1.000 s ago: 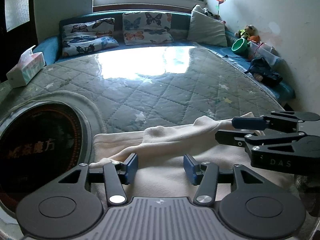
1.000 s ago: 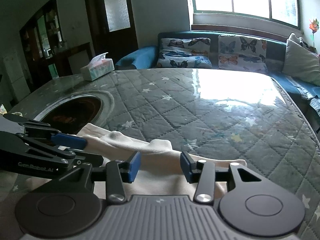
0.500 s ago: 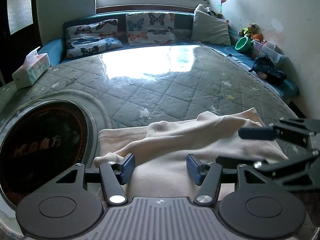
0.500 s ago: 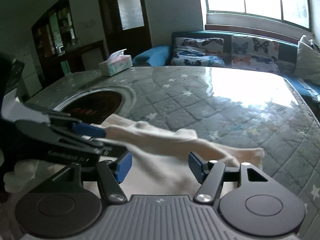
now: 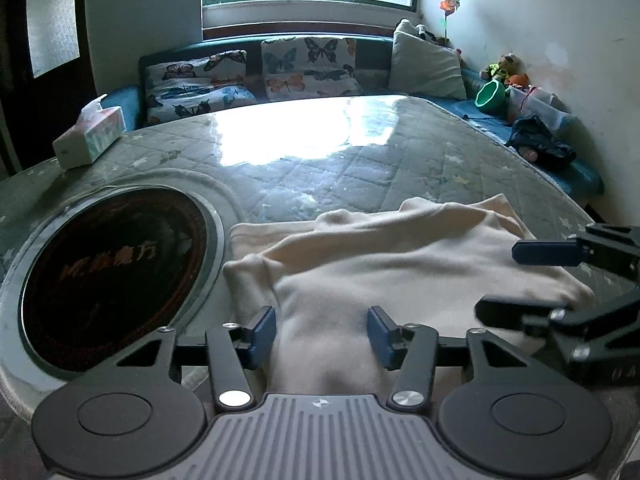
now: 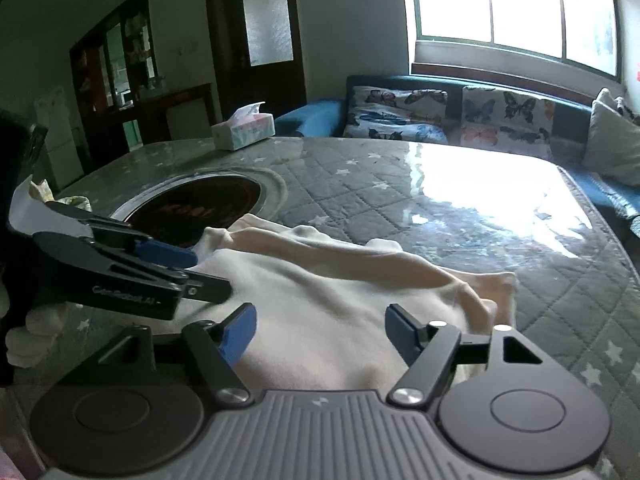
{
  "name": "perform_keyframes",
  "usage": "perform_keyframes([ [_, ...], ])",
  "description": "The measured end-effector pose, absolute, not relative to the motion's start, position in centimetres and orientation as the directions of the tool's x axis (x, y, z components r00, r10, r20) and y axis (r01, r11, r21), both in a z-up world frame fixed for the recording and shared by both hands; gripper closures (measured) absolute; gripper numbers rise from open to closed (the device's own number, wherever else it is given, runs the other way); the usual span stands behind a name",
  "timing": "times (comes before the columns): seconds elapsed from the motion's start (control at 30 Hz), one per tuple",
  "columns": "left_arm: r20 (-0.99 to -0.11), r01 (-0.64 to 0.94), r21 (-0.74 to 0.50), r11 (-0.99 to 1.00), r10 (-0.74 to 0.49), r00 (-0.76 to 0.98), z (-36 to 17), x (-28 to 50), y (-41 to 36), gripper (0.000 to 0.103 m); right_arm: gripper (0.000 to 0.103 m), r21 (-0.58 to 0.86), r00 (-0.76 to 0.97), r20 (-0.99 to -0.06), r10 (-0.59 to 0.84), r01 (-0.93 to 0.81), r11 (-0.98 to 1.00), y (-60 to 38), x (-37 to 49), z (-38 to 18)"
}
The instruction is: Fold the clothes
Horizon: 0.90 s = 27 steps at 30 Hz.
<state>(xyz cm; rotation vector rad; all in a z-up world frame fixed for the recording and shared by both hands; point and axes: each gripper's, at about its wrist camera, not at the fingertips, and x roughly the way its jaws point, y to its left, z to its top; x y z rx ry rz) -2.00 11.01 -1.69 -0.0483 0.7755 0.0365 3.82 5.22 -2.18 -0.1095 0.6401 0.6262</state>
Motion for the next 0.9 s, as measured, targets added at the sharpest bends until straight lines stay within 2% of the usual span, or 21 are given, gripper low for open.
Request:
perform_keyframes([
  [0.03, -0.699, -0.052, -0.029, 0.998, 0.017, 0.715, -1.8, -2.2, 11.0, 0.055, 0.04, 0.088, 0.626, -0.593, 0.506, -0.575, 0.814, 5.2, 3.7, -2.4],
  [0.1, -0.695, -0.056, -0.027, 0.998, 0.021, 0.719, -1.9, -2.6, 11.1, 0.059, 0.055, 0.08, 0.627, -0.602, 0.495, -0.569, 0.818, 5.0, 3.5, -2.8],
  [0.2, -0.691, -0.056, -0.02, 0.998, 0.027, 0.722, -2.1, -2.7, 11.1, 0.06, 0.059, 0.069, 0.627, -0.615, 0.477, -0.56, 0.825, 4.8, 3.2, -3.4],
  [0.4, -0.684, -0.047, -0.003, 0.999, 0.033, 0.729, -2.4, -3.1, 10.8, 0.061, 0.06, 0.045, 0.644, -0.61, 0.462, -0.554, 0.831, 4.6, 2.6, -4.1],
  [0.6, -0.677, -0.038, -0.022, 0.999, 0.013, 0.736, -1.3, -3.6, 11.1, 0.061, 0.06, 0.04, 0.672, -0.585, 0.454, -0.536, 0.844, 3.5, 1.7, -2.4],
  [0.9, -0.653, 0.068, -0.061, 0.996, -0.092, 0.751, -0.3, -4.2, 8.6, 0.061, 0.06, 0.044, 0.677, -0.612, 0.408, -0.487, 0.873, 1.9, 0.9, -3.2],
])
